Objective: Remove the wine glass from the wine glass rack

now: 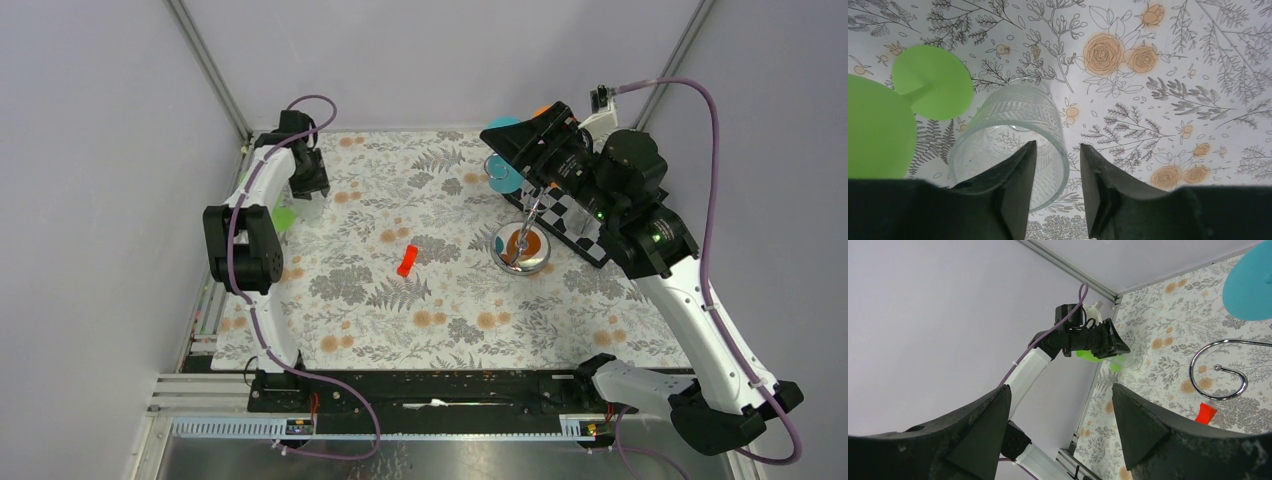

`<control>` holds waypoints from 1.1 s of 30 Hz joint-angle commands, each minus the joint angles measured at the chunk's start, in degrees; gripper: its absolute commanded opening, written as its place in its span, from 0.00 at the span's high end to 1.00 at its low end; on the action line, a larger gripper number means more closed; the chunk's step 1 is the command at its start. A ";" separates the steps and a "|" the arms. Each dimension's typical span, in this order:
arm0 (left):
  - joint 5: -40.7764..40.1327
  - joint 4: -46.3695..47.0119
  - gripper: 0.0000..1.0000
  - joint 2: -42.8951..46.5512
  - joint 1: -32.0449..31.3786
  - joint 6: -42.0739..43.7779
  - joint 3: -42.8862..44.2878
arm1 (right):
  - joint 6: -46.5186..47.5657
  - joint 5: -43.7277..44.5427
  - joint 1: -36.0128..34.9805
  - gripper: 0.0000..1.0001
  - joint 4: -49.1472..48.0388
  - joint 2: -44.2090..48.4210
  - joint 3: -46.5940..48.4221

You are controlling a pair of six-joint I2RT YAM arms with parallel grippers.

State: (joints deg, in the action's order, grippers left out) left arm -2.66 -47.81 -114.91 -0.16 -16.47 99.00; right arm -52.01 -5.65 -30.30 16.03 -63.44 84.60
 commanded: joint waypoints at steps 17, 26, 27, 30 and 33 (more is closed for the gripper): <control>13.45 -3.79 0.03 17.89 2.23 0.68 9.98 | 0.32 -11.55 8.53 0.22 10.91 -3.25 7.73; 19.83 0.26 0.01 24.33 4.71 -1.20 3.62 | 4.95 -16.56 20.46 0.22 20.09 -3.33 12.45; 20.63 0.70 0.01 24.90 4.99 -1.78 3.11 | 6.44 -15.35 21.41 0.22 22.61 -3.46 14.22; 23.00 2.26 0.01 25.81 5.60 -2.63 1.55 | 12.06 -7.71 23.25 0.22 31.13 -3.56 19.09; 21.94 3.85 0.01 26.84 5.69 -2.51 -0.47 | 12.73 0.90 24.49 0.24 36.67 -2.13 20.84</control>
State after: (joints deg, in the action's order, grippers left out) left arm 17.04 -49.17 -91.50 4.97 -18.15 100.49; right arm -44.69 -15.31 -7.35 42.81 -67.61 101.36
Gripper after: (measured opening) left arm 0.985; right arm 0.773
